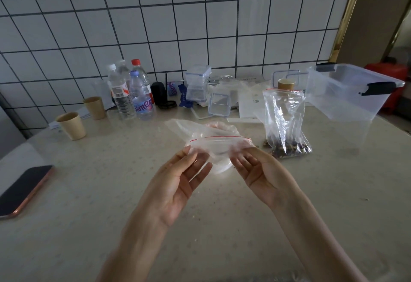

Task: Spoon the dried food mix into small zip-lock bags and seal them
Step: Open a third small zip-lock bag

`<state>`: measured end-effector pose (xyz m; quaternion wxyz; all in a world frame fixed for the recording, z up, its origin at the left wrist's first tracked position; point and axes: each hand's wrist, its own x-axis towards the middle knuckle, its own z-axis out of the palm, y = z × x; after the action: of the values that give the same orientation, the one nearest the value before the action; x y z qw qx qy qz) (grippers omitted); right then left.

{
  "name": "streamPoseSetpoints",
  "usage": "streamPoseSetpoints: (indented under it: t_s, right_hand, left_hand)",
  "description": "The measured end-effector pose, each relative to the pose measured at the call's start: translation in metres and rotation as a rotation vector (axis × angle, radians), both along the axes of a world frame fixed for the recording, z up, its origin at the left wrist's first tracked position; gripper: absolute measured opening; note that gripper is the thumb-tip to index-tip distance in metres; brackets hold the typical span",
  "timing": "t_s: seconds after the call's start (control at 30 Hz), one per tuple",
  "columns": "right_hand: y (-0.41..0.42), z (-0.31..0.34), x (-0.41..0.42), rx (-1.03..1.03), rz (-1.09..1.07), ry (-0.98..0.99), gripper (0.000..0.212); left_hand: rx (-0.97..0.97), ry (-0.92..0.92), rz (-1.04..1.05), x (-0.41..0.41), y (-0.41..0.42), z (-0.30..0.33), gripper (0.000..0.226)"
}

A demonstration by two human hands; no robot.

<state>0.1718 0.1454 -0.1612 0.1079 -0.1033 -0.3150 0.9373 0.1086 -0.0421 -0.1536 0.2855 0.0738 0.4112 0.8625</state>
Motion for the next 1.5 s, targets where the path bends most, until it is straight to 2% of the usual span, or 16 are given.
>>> streamPoseSetpoints:
  t_s: [0.13,0.23,0.3,0.37,0.47,0.53,0.57,0.67,0.77,0.83,0.93,1.03,1.17,1.27,1.4,1.5]
  right_hand:
    - [0.002,0.001,0.000,-0.083,0.037,0.028,0.009]
    - [-0.001,0.004,0.001,0.005,0.080,0.003,0.011]
    - [-0.002,0.003,0.000,-0.003,0.063,-0.032,0.019]
    - [0.000,0.004,0.000,0.023,0.040,-0.062,0.024]
    - [0.005,0.004,0.003,0.141,0.122,0.008,0.019]
    - [0.009,-0.001,0.006,0.234,0.188,0.049,0.006]
    - [0.011,-0.004,0.006,0.297,0.200,0.051,0.010]
    - [0.012,-0.008,0.006,0.441,0.088,-0.011,0.009]
    - [0.002,-0.008,0.005,0.633,-0.171,-0.151,0.010]
    - [-0.006,-0.010,0.002,0.739,-0.302,-0.208,0.018]
    - [-0.008,-0.008,0.002,0.706,-0.327,-0.211,0.018]
    - [-0.003,-0.007,0.004,0.702,-0.332,-0.180,0.022]
    - [-0.004,-0.010,0.002,0.725,-0.411,-0.192,0.018]
    - [-0.004,-0.011,0.002,0.659,-0.438,-0.162,0.015]
    - [-0.002,-0.018,0.005,0.493,-0.417,-0.171,0.015]
    - [-0.003,-0.028,0.006,0.432,-0.358,-0.199,0.018]
  left_hand:
    - [0.052,0.049,-0.050,0.002,0.002,0.000,0.006]
    - [-0.167,0.273,0.046,0.001,0.005,-0.003,0.017]
    - [-0.273,0.317,0.105,-0.001,0.007,-0.003,0.029]
    - [-0.259,0.208,0.111,-0.004,0.008,-0.004,0.037]
    - [-0.067,-0.034,-0.040,-0.005,0.007,-0.003,0.042]
    - [0.027,-0.090,-0.134,-0.006,0.005,-0.003,0.036]
    - [0.045,-0.069,-0.151,-0.006,0.003,-0.003,0.036]
    - [-0.162,0.215,-0.081,-0.003,0.005,-0.001,0.051]
    - [-0.541,0.548,0.267,0.003,0.015,-0.006,0.049]
    - [-0.623,0.645,0.470,0.003,0.022,-0.010,0.045]
    - [-0.687,0.811,0.638,-0.002,0.021,-0.012,0.028]
    - [-0.840,1.172,0.829,-0.007,0.007,-0.017,0.030]
    - [-1.115,1.529,0.800,-0.005,0.003,-0.021,0.026]
    - [-1.011,1.429,0.661,-0.004,0.006,-0.022,0.016]
    - [-0.640,0.750,0.429,-0.003,0.010,-0.018,0.018]
    - [-0.479,0.433,0.324,-0.003,0.011,-0.017,0.017]
